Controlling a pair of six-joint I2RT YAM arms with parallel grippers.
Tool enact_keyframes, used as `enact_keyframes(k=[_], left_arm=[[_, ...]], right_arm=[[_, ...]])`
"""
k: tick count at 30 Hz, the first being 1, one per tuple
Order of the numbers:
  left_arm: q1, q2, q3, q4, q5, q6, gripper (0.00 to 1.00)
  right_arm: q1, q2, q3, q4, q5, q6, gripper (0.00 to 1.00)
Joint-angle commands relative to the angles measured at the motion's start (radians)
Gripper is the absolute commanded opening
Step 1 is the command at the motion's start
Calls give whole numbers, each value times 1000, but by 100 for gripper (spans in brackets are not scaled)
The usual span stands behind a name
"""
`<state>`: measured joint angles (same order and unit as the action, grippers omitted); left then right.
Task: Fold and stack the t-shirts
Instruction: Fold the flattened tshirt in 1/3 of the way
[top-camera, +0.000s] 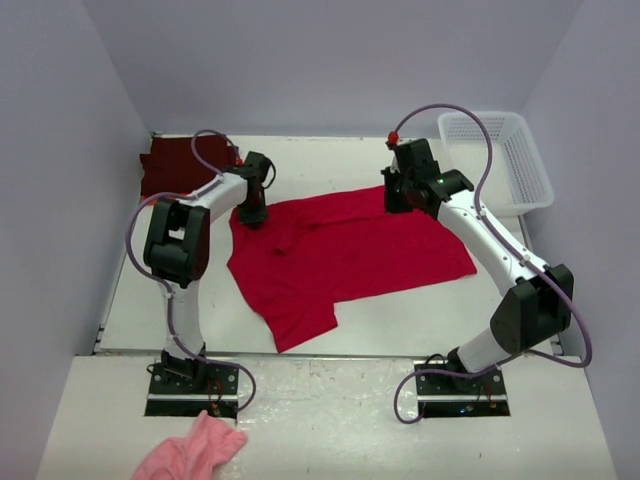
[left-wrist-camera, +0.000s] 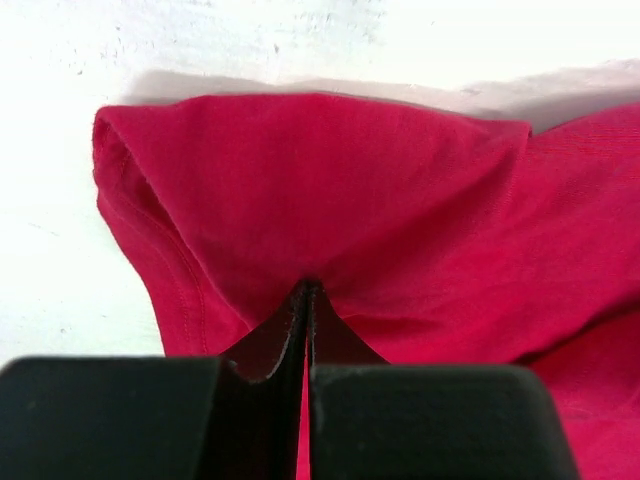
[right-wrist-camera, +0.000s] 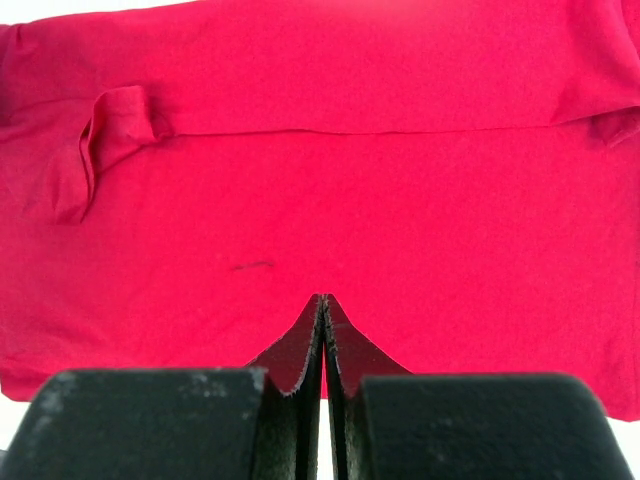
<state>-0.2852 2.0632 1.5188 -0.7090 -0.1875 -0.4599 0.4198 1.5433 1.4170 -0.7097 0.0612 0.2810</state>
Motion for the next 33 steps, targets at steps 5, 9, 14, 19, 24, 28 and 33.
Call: enact_keyframes(k=[5, 9, 14, 19, 24, 28, 33], left_arm=[[38, 23, 29, -72, -18, 29, 0], [87, 37, 33, -72, -6, 30, 0], [144, 69, 90, -106, -30, 43, 0], [172, 71, 129, -119, -47, 59, 0], [170, 19, 127, -112, -24, 66, 0], [149, -104, 119, -104, 19, 70, 0], [92, -277, 109, -104, 54, 63, 0]], right_arm=[[5, -28, -13, 21, 26, 15, 0], [5, -25, -21, 23, 23, 14, 0], [5, -18, -38, 24, 28, 11, 0], [5, 11, -58, 16, 54, 14, 0], [5, 69, -76, -5, 109, 41, 0], [-3, 141, -67, -36, 169, 64, 0], [-45, 202, -49, -39, 62, 96, 0]])
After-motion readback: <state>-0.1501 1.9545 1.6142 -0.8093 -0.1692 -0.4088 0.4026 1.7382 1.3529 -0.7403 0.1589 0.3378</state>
